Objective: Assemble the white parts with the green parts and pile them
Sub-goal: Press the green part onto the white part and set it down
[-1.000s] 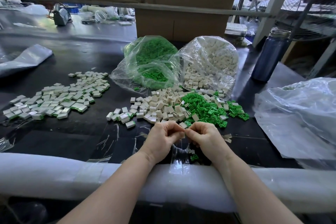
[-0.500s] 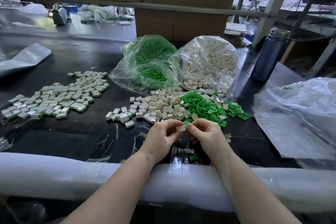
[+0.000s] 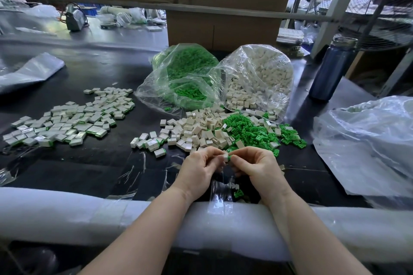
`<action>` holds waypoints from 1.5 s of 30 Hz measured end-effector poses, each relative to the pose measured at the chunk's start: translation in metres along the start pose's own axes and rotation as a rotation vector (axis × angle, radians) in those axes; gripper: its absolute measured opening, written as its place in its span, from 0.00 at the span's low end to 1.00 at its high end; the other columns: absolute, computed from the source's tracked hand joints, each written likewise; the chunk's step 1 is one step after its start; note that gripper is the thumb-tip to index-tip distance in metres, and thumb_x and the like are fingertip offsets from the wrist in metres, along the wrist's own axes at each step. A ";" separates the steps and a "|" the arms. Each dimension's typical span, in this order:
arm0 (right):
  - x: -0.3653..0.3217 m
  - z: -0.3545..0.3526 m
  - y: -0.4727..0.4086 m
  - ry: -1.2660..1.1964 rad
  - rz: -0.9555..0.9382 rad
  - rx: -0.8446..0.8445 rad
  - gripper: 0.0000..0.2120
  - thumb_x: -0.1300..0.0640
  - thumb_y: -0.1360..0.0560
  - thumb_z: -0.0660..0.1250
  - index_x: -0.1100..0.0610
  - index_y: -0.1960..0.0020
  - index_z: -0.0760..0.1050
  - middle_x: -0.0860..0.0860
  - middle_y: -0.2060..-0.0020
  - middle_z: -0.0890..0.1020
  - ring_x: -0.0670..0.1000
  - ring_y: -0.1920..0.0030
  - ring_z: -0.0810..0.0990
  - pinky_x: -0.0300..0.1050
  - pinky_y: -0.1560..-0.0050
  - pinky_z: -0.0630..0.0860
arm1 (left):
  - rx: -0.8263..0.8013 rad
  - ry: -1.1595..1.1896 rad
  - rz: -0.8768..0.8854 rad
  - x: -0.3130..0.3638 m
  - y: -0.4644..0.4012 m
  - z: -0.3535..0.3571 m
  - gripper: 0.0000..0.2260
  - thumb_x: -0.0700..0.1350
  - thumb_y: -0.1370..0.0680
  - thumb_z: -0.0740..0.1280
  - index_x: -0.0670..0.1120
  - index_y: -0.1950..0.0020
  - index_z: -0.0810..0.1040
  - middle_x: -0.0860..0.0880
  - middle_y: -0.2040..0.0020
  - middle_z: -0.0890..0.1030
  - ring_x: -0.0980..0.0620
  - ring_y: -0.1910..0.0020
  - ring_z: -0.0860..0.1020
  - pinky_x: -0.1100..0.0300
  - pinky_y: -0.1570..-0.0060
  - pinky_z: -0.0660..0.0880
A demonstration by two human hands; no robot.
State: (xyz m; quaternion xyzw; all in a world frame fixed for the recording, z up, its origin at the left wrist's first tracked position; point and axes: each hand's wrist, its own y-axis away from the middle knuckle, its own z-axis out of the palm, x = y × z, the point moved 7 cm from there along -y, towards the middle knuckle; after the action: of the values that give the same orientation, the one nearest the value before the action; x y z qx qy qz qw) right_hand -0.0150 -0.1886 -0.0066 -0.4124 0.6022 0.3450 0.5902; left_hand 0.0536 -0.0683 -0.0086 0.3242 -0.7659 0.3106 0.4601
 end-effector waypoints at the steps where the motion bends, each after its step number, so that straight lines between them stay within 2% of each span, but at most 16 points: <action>1: 0.000 0.000 0.000 0.013 -0.001 0.008 0.05 0.67 0.28 0.69 0.59 0.60 0.80 0.51 0.71 0.82 0.46 0.70 0.80 0.36 0.67 0.77 | 0.000 -0.027 0.002 -0.001 0.000 0.000 0.05 0.43 0.23 0.65 0.48 0.50 0.80 0.48 0.56 0.82 0.52 0.56 0.81 0.61 0.51 0.77; 5: -0.001 -0.001 0.000 0.047 -0.010 0.026 0.04 0.67 0.28 0.69 0.61 0.60 0.80 0.51 0.70 0.81 0.44 0.69 0.79 0.37 0.64 0.77 | -0.032 -0.034 -0.005 -0.002 -0.001 0.002 0.04 0.43 0.24 0.67 0.48 0.51 0.80 0.49 0.56 0.82 0.53 0.56 0.80 0.63 0.52 0.77; 8: -0.002 -0.002 0.001 0.009 -0.005 0.034 0.04 0.67 0.28 0.69 0.61 0.60 0.80 0.51 0.71 0.81 0.44 0.71 0.78 0.37 0.66 0.77 | -0.051 0.013 -0.002 -0.001 0.000 0.003 0.04 0.42 0.25 0.68 0.50 0.52 0.80 0.49 0.55 0.82 0.55 0.55 0.80 0.67 0.52 0.75; 13: -0.003 -0.003 0.001 -0.037 0.001 0.053 0.04 0.68 0.29 0.69 0.61 0.60 0.80 0.53 0.71 0.81 0.45 0.72 0.78 0.36 0.69 0.77 | -0.029 0.048 -0.008 0.000 -0.001 0.001 0.04 0.41 0.24 0.67 0.47 0.52 0.80 0.47 0.55 0.82 0.55 0.58 0.79 0.71 0.57 0.74; 21: -0.002 0.001 0.000 0.034 -0.026 0.015 0.04 0.66 0.28 0.69 0.61 0.62 0.79 0.50 0.72 0.80 0.44 0.71 0.78 0.36 0.68 0.76 | -0.034 0.062 -0.013 0.001 -0.001 0.001 0.04 0.41 0.24 0.67 0.45 0.51 0.80 0.46 0.56 0.82 0.51 0.55 0.80 0.63 0.51 0.77; 24: -0.004 0.002 0.001 0.054 -0.044 0.010 0.05 0.68 0.28 0.69 0.60 0.61 0.79 0.51 0.70 0.81 0.45 0.70 0.78 0.36 0.67 0.77 | -0.033 0.048 0.000 0.003 -0.001 0.001 0.04 0.41 0.24 0.67 0.46 0.52 0.81 0.46 0.56 0.82 0.51 0.55 0.80 0.64 0.52 0.76; 27: -0.008 0.005 0.002 0.115 -0.072 -0.002 0.07 0.69 0.28 0.68 0.57 0.58 0.79 0.52 0.67 0.80 0.44 0.68 0.77 0.36 0.65 0.76 | -0.032 0.024 0.007 0.003 -0.001 0.001 0.05 0.41 0.24 0.67 0.45 0.51 0.81 0.48 0.57 0.82 0.53 0.56 0.79 0.66 0.53 0.75; 33: -0.011 0.009 0.003 0.174 -0.106 -0.039 0.09 0.71 0.29 0.68 0.59 0.57 0.78 0.52 0.67 0.78 0.47 0.65 0.75 0.39 0.61 0.75 | -0.040 -0.014 -0.005 0.003 0.000 0.004 0.06 0.39 0.25 0.68 0.42 0.49 0.82 0.54 0.62 0.79 0.53 0.58 0.79 0.58 0.49 0.77; 39: -0.008 0.009 0.002 0.172 -0.091 -0.075 0.09 0.72 0.29 0.68 0.59 0.57 0.78 0.53 0.68 0.76 0.48 0.66 0.74 0.39 0.62 0.74 | -0.053 -0.093 0.042 0.006 0.001 0.003 0.07 0.40 0.25 0.68 0.42 0.49 0.83 0.58 0.64 0.75 0.62 0.62 0.74 0.73 0.56 0.70; 41: -0.007 0.009 0.001 0.172 -0.087 -0.084 0.10 0.72 0.30 0.69 0.58 0.58 0.77 0.51 0.69 0.76 0.48 0.66 0.73 0.40 0.62 0.74 | -0.065 -0.121 0.061 0.009 0.001 0.004 0.07 0.40 0.25 0.68 0.41 0.50 0.83 0.56 0.63 0.75 0.60 0.61 0.73 0.70 0.55 0.70; 45: -0.007 0.010 0.001 0.188 -0.094 -0.112 0.11 0.72 0.31 0.70 0.56 0.60 0.77 0.48 0.70 0.76 0.43 0.69 0.72 0.33 0.66 0.71 | -0.102 -0.178 0.089 0.013 0.002 0.007 0.06 0.39 0.25 0.68 0.39 0.51 0.83 0.50 0.63 0.74 0.52 0.59 0.72 0.58 0.51 0.70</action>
State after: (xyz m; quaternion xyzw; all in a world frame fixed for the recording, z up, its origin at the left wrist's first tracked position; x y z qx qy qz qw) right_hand -0.0123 -0.1786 -0.0005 -0.5028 0.6149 0.3098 0.5226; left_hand 0.0441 -0.0750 0.0000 0.2922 -0.8323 0.2614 0.3918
